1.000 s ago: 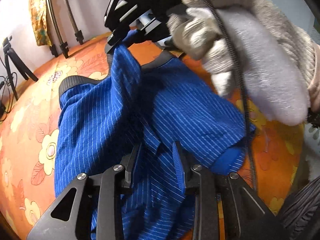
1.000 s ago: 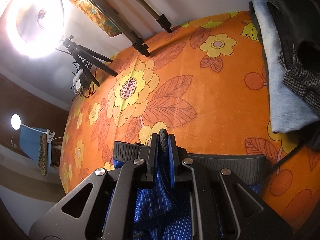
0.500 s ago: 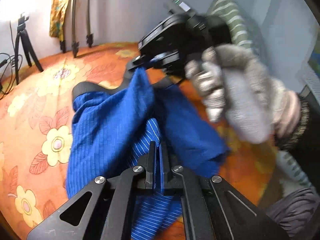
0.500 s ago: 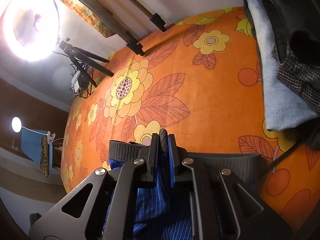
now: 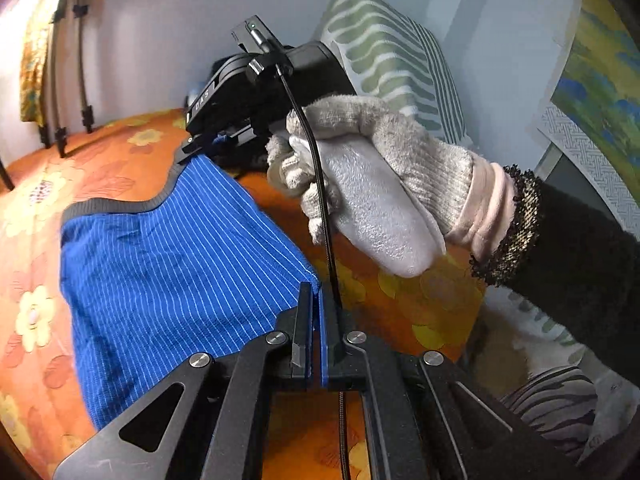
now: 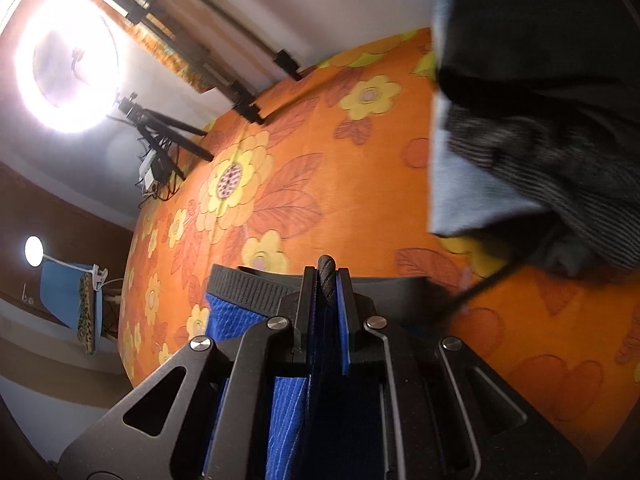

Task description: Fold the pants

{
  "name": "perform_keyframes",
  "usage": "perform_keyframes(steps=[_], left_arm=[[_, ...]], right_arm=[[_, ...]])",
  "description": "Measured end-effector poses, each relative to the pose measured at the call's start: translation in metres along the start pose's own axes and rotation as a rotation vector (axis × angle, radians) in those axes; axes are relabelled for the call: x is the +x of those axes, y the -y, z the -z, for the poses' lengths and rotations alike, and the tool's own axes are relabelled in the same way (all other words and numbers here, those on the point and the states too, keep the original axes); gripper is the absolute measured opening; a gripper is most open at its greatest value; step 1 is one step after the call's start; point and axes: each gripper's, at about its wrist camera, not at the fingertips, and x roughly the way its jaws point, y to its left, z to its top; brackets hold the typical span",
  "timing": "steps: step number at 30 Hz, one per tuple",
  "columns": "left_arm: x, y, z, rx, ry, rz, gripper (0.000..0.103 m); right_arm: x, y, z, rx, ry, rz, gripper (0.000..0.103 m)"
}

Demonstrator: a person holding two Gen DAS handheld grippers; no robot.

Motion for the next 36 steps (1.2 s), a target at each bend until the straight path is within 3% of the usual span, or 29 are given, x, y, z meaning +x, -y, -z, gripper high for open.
perform_keyframes(steps=[8,14,18,22,26,30,36], left_arm=[[0.031,0.012,-0.003,0.027,-0.047,-0.009,0.001],[0.041,0.019,0.0,0.027,-0.091,-0.003,0.002],[0.036,0.027,0.005,0.047,-0.111,0.002,0.016],[0.016,0.024,0.012,0.042,-0.095,0.0,0.029],[-0.01,0.004,0.018,0.022,-0.066,-0.049,0.029],[-0.04,-0.024,0.026,-0.007,-0.024,-0.14,0.029],[-0.048,-0.07,0.028,-0.077,-0.023,-0.228,0.029]], right_arm=[[0.005,0.017,0.003,0.011,0.005,-0.013,0.009],[0.006,0.008,-0.001,-0.054,0.033,0.056,0.01],[-0.008,0.005,-0.003,-0.074,0.096,0.134,0.037],[-0.027,0.0,-0.001,-0.087,0.142,0.152,0.041],[-0.043,-0.017,0.011,-0.136,0.164,0.127,0.041],[-0.049,-0.037,0.029,-0.168,0.164,0.044,0.041],[-0.02,-0.068,0.049,-0.232,0.087,0.001,0.041]])
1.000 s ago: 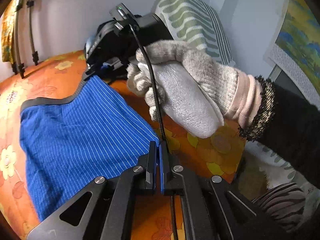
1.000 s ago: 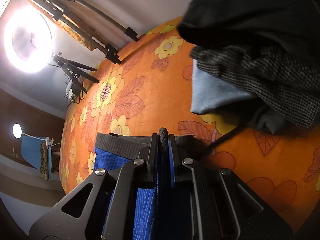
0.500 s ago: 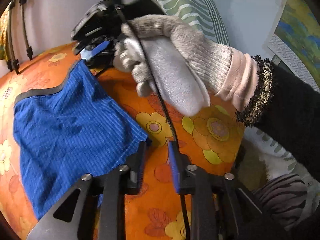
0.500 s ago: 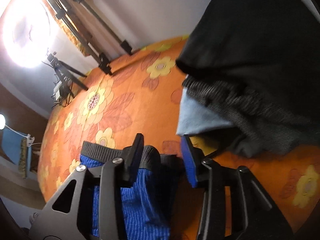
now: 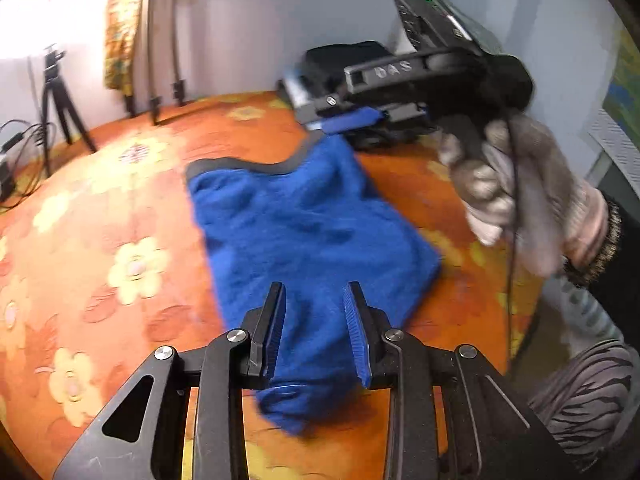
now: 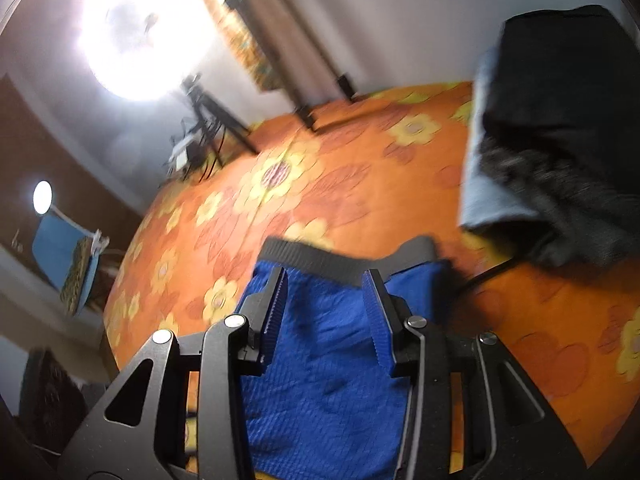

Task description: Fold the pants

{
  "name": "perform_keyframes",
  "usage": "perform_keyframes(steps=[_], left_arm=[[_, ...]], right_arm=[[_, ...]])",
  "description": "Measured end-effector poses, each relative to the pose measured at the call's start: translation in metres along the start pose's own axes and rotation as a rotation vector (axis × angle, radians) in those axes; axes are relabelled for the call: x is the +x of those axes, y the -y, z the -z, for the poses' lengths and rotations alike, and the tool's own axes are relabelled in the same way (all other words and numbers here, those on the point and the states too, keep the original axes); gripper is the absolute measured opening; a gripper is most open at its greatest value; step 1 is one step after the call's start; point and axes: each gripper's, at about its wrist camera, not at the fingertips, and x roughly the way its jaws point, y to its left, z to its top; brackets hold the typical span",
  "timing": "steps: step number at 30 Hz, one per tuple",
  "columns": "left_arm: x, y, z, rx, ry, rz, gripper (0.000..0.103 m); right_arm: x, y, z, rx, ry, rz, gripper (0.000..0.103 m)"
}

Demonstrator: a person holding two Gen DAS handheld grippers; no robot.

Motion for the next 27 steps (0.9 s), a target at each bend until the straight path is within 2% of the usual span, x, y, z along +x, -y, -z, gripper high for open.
perform_keyframes(steps=[6,10,17,20,23,27], left_arm=[[0.018,-0.015,0.01,-0.011,-0.06,-0.002,0.029],[0.028,-0.021,0.017,-0.031,-0.093,0.003,0.029],[0.031,-0.028,0.02,-0.009,-0.112,0.009,0.029],[0.023,-0.036,0.011,-0.03,-0.092,0.019,0.029],[0.017,-0.047,-0.008,-0.026,-0.054,0.007,0.029],[0.021,-0.059,-0.04,-0.025,-0.002,-0.01,0.029]], right_arm=[[0.042,-0.017,0.003,-0.008,-0.077,-0.033,0.033],[0.067,-0.026,0.005,-0.028,-0.118,-0.029,0.032],[0.093,-0.012,0.006,0.016,-0.143,-0.001,0.031],[0.082,-0.007,0.004,0.052,-0.117,-0.036,0.031],[0.05,0.001,0.003,0.078,-0.054,-0.059,0.031],[0.02,0.027,0.008,0.155,0.003,-0.038,0.031]])
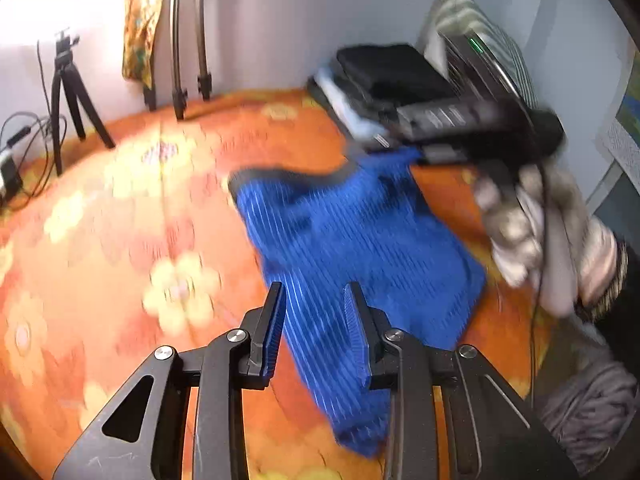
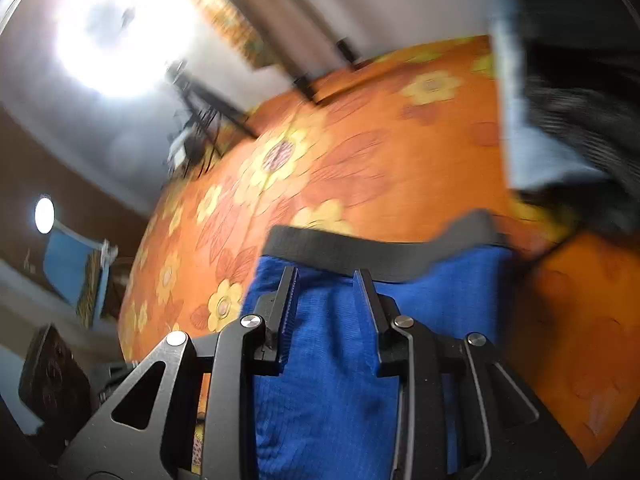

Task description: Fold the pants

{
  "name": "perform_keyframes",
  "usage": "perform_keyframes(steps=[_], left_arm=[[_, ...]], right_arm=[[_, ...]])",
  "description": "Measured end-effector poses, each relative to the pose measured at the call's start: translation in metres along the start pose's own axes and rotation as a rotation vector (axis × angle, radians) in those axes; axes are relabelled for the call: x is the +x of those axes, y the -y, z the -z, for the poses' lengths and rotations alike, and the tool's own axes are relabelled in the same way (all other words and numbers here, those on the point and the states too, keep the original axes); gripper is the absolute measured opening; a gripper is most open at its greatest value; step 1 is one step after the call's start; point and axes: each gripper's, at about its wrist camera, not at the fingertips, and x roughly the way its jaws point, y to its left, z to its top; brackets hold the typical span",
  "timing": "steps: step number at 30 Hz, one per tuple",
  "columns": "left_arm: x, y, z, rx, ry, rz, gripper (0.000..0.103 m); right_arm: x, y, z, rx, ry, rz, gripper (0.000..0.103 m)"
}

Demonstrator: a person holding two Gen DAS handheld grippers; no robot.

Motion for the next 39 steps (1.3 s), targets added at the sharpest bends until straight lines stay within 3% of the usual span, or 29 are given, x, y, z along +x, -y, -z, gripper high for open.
perform_keyframes(steps=[4,8,18,23,24,25,27,34,39], left_arm=[[0.018,-0.01,-0.029,-0.011,0.028,0.002,0.029],[0.046,-0.016,-0.043,-0.042,-0.006,0.021,0.029],[0.088,-0.024,-0.039,-0.037,-0.081,-0.089,0.029],[0.072,-0.031,-0.04,-0.058,-0.052,-0.082,0.029],[0.067,-0.034,-0.041,-0.064,-0.045,-0.079,0.032],[0.064,-0.037,-0.041,-0.065,-0.043,-0.077,0.042],[0.058,-0.042,-0.042,-0.072,-0.046,-0.082,0.048],[0.034,-0.035,-0.023,-0.034,-0.082,-0.015,0.048],[0.036,-0.04,-0.015,-0.127,-0.105,0.027,0.049]], right_arm=[[-0.011,0.023,0.002,0.064,0.008,-0.006,0.031],[-0.006,0.036,0.001,0.089,-0.005,-0.017,0.031],[0.004,0.052,-0.001,0.11,-0.014,0.007,0.027],[-0.024,0.045,-0.004,0.058,0.025,0.005,0.027],[-0.031,0.046,-0.005,0.052,0.036,0.022,0.032],[-0.037,0.049,-0.006,0.053,0.047,0.041,0.042],[-0.043,0.058,-0.006,0.07,0.054,0.076,0.054],[-0.053,0.068,0.02,0.073,-0.032,0.069,0.054],[-0.048,0.069,0.027,0.085,-0.061,0.078,0.054]])
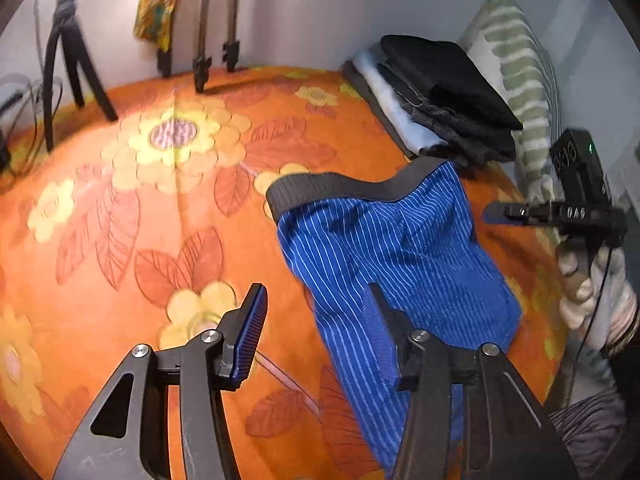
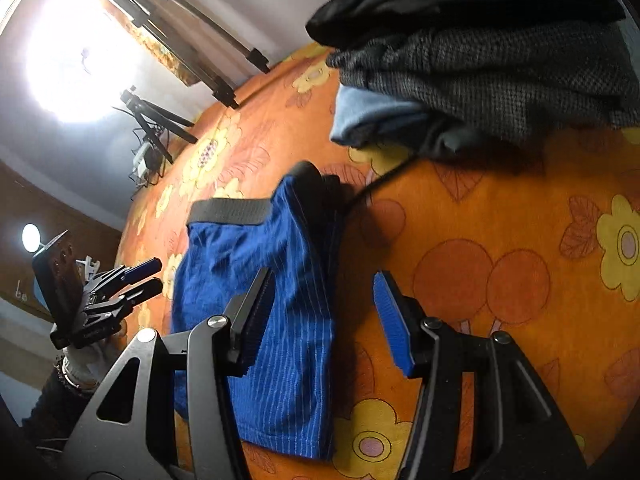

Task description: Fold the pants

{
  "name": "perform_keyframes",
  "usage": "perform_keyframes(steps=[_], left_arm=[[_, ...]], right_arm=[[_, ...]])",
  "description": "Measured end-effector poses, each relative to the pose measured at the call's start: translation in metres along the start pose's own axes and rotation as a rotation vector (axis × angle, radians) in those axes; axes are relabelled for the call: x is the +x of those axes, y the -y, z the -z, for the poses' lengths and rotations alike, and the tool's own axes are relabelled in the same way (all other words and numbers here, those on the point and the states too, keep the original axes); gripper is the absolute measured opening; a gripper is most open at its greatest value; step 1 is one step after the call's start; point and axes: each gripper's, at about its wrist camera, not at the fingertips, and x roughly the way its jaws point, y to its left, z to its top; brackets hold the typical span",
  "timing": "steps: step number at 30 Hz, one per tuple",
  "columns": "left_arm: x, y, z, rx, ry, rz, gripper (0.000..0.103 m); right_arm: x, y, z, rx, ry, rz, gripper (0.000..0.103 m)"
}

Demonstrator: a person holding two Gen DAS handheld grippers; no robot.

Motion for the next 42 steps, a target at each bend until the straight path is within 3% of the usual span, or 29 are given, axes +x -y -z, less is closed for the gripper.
perform_keyframes(steps=[13,22,24,26,36,39,42], left_arm=[[-0.01,-0.006,0.02,-0.061,0.017,-0.019,0.049],[0.001,-0.035,-0.017,-0.165,0.02,0.021,0.049],[0.008,-0.036,-0.028,-0.168,0.014,0.035,0.05],[0.017,-0.038,-0.039,-0.169,0.002,0.037,0.058],[0.054,-0.039,-0.057,-0.169,-0.047,0.09,0.058],[0.059,-0.036,-0.059,-0.148,-0.037,0.071,0.056],[0.063,-0.029,-0.06,-0.121,-0.042,0.047,0.027]], right_arm=[[0.005,-0.016,0.008,-0.037,0.021,-0.01,0.054],[0.018,-0.008,-0.026,-0.014,-0.008,-0.051,0.054],[0.024,-0.003,-0.035,0.003,-0.025,-0.072,0.054],[0.031,0.001,-0.042,0.02,-0.042,-0.092,0.054],[0.059,0.006,-0.06,0.052,-0.088,-0.146,0.055],[0.063,0.005,-0.062,0.052,-0.089,-0.149,0.049],[0.069,0.002,-0.062,0.035,-0.078,-0.133,0.036]])
